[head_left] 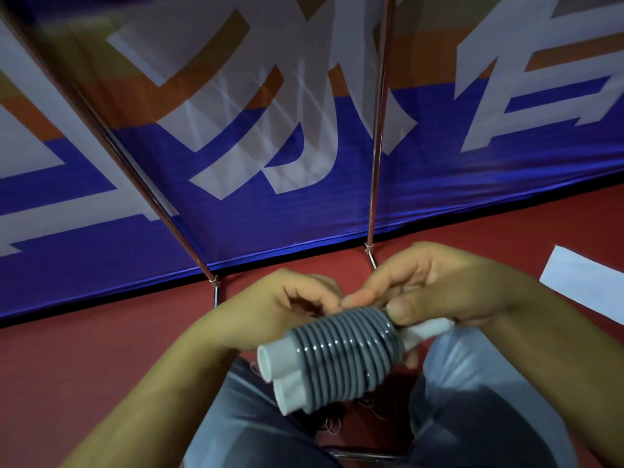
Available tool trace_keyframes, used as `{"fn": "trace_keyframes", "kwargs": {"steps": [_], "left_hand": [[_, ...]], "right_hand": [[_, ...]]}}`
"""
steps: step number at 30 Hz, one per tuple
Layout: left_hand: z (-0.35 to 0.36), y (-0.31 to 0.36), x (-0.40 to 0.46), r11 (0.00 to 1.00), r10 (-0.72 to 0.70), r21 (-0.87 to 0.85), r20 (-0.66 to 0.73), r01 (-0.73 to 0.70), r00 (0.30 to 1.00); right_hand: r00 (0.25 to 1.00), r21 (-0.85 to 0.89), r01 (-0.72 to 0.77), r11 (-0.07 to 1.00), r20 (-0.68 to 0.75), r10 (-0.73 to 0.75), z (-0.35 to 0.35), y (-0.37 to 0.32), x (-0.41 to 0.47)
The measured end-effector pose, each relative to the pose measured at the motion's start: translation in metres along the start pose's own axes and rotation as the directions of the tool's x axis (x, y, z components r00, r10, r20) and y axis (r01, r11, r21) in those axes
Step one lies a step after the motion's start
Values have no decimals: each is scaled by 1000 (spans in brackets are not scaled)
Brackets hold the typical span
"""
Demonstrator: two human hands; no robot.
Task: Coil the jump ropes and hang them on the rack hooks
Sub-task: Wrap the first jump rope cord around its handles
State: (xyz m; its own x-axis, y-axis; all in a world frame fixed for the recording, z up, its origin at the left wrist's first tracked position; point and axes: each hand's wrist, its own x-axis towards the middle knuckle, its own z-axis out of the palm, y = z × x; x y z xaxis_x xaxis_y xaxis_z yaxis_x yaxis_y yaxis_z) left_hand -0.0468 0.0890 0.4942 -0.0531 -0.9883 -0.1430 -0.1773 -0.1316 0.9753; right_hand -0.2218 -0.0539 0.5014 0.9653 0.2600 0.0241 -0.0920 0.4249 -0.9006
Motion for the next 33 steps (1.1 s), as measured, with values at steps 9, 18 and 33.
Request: {"fn": "trace_keyframes", "kwargs": {"steps": [9,18,33], "left_hand": [[1,-11,13,905,238,389,-130,-171,963],[-1,-13,15,874,240,482,-315,-63,918],[-3,-17,16,842,165,540,-266,4,950]], "right_hand": [[964,-293,-186,938,-240,117,8,-10,1],[913,-360,-281,890,-387,131,16,-7,10],[836,-382,-348,856,-540,98,23,-1,10]]}}
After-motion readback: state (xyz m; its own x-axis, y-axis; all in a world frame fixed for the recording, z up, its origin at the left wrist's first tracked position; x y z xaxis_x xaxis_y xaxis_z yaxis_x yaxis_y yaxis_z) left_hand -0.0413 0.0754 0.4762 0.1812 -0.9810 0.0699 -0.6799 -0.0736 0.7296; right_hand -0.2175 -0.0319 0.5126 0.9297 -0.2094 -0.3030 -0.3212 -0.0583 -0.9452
